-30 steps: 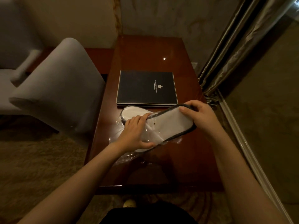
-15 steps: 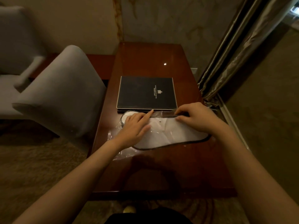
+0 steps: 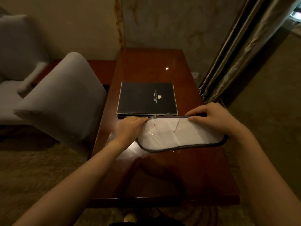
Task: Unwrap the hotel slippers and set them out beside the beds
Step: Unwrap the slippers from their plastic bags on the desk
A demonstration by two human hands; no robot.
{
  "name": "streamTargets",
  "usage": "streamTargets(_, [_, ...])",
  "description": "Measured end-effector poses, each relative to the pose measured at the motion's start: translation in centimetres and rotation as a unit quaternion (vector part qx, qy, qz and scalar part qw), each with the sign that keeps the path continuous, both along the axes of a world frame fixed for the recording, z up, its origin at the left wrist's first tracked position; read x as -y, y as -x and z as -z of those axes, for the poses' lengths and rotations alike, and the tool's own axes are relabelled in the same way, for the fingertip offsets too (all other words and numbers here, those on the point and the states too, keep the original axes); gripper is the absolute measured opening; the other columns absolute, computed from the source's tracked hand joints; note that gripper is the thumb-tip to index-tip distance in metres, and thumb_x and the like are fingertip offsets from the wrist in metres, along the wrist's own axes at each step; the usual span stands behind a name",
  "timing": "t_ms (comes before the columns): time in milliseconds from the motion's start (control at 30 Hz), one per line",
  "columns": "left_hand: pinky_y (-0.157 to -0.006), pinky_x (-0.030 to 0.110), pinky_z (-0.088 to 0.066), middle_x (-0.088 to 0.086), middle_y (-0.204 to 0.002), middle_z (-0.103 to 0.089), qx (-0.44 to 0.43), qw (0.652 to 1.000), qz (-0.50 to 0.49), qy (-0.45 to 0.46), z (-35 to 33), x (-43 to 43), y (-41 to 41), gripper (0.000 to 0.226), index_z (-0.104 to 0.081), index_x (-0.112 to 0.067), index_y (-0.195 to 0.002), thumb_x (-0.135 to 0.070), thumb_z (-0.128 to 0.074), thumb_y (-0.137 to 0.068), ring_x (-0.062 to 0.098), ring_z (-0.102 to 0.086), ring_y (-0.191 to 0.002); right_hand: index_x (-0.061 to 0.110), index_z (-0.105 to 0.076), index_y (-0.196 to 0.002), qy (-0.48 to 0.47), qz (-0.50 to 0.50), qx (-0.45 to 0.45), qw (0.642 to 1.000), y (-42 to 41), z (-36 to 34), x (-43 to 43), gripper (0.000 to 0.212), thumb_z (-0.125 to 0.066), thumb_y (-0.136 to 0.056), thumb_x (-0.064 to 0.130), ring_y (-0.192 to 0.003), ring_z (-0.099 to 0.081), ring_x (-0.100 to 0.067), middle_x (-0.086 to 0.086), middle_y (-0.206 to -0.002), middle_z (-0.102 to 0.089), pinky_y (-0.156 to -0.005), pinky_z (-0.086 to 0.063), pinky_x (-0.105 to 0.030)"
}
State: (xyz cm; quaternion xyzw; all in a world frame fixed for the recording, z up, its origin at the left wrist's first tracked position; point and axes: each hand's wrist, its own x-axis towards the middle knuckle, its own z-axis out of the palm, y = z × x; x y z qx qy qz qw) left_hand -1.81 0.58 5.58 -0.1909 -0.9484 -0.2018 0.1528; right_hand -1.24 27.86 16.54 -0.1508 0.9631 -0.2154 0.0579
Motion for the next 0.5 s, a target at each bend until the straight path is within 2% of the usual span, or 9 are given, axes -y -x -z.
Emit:
streamTargets(67, [-0.076,0.042,-0.058,0.013,-0.096,-0.075,0.019,1.000,-0.010,0.010,0.6,0.5,0.4,0.027,-0.072,-0.010,-0.102,-0.009,-0.072,-0.075,0.032,-0.070,-0.089,0.026,-0.069,-0.107,0.013,0.019,-0.016,1.000,0.0,-0.5,-1.1,0.022,-0.060,-0.087,0.029,-0.077,-0.048,0.013,0.020,-0.091,-0.058,-0.067,-0.033,-0.009])
streamTargets(133, [-0.066,0.038,-0.057,0.013,-0.086,-0.076,0.018,0.999,-0.027,0.037,1.4,1.2,0.5,0.024,-0.074,-0.008,-0.092,-0.001,-0.075,-0.070,0.032,-0.071,-0.079,0.024,-0.070,-0.106,0.025,0.042,-0.036,0.998,0.1,-1.0,-1.9,0.021,-0.060,-0.087,0.027,-0.075,-0.048,0.011,0.017,-0.090,-0.058,-0.066,-0.031,-0.009])
streamTargets(200, [-0.054,0.034,-0.055,0.013,-0.072,-0.074,0.016,0.997,-0.033,0.062,2.0,1.4,0.5,0.020,-0.075,-0.007,-0.082,0.003,-0.077,-0.064,0.032,-0.070,-0.065,0.022,-0.069,-0.108,0.032,0.062,-0.040,0.997,0.4,-1.0,-2.3,0.022,-0.060,-0.088,0.026,-0.077,-0.049,0.003,0.013,-0.094,-0.058,-0.069,-0.033,-0.014])
streamTargets(267, [-0.053,0.035,-0.054,0.013,-0.067,-0.072,0.029,0.997,-0.032,0.068,2.3,1.1,0.8,0.017,-0.074,-0.006,-0.078,0.003,-0.075,-0.065,0.033,-0.068,-0.061,0.019,-0.069,-0.109,0.056,0.092,-0.040,0.993,0.8,-0.6,-2.4,0.023,-0.060,-0.088,0.025,-0.088,-0.051,-0.005,0.008,-0.097,-0.059,-0.078,-0.036,-0.022])
streamTargets(367, [-0.063,0.039,-0.055,0.016,-0.075,-0.074,0.053,0.997,-0.020,0.060,3.5,0.6,1.2,0.017,-0.075,-0.005,-0.087,0.002,-0.068,-0.073,0.035,-0.068,-0.071,0.016,-0.069,-0.110,0.139,0.168,-0.054,0.974,1.8,1.0,-2.3,0.025,-0.061,-0.087,0.025,-0.097,-0.051,-0.009,0.005,-0.101,-0.061,-0.081,-0.038,-0.029])
streamTargets(500, [-0.081,0.039,-0.048,0.008,-0.096,-0.074,0.090,0.994,0.008,0.055,5.2,-0.3,1.0,0.021,-0.072,-0.012,-0.104,-0.013,-0.057,-0.089,0.027,-0.064,-0.092,0.014,-0.069,-0.110,0.223,0.235,-0.039,0.945,4.0,4.6,-1.5,0.026,-0.061,-0.087,0.023,-0.105,-0.058,-0.017,-0.004,-0.113,-0.067,-0.085,-0.042,-0.029])
